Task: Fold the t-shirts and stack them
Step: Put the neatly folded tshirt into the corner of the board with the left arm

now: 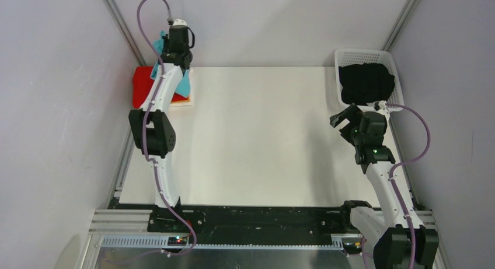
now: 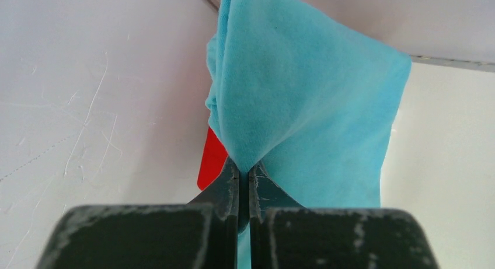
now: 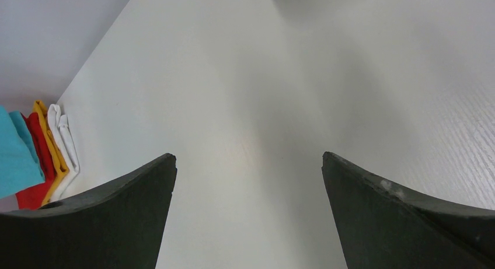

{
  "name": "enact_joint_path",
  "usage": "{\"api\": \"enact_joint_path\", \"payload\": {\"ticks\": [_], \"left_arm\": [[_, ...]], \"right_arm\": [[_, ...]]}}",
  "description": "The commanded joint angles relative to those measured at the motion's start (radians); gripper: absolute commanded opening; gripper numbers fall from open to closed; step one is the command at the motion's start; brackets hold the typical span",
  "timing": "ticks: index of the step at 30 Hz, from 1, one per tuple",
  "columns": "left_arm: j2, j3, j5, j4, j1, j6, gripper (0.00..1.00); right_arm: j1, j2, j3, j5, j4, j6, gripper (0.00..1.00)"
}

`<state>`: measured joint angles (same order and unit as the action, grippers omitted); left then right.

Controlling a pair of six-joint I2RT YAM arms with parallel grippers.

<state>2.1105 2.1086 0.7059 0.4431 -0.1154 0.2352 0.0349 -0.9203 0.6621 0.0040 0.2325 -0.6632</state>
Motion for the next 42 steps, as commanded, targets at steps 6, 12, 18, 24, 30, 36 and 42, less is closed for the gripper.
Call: {"api": "enact_joint_path", "payload": {"ticks": [6, 12, 18, 24, 30, 36, 42], "left_arm": [[0.016, -0.018, -0.090, -0.040, 0.108, -0.003, 0.00], [0.064, -0.012, -0.122, -0.042, 0.164, -0.044, 0.00], [0.114, 0.010, -0.183, -0.041, 0.211, -0.097, 0.00], [0.162, 0.029, -0.204, -0.041, 0.240, -0.115, 0.17], [0.198, 0.052, -0.214, -0.040, 0.251, -0.128, 0.40], [0.166, 0.043, -0.149, -0.038, 0.247, -0.138, 0.99], [-0.057, -0.107, -0.249, -0.040, 0.224, -0.255, 1.00]], "right_arm": [[0.003, -0.004, 0.000, 0.045, -0.034, -0.016, 0.99], [0.003, 0.001, 0.001, 0.045, -0.033, -0.020, 0.99], [0.002, -0.001, 0.001, 0.041, -0.036, -0.024, 0.99], [-0.001, -0.003, 0.000, 0.047, -0.042, -0.025, 0.99], [-0.011, -0.002, 0.002, 0.061, -0.046, -0.019, 1.00], [-0.014, 0.012, 0.005, 0.060, -0.040, -0.014, 0.99], [-0.018, 0.049, 0.026, 0.033, 0.030, 0.007, 0.99]]}}
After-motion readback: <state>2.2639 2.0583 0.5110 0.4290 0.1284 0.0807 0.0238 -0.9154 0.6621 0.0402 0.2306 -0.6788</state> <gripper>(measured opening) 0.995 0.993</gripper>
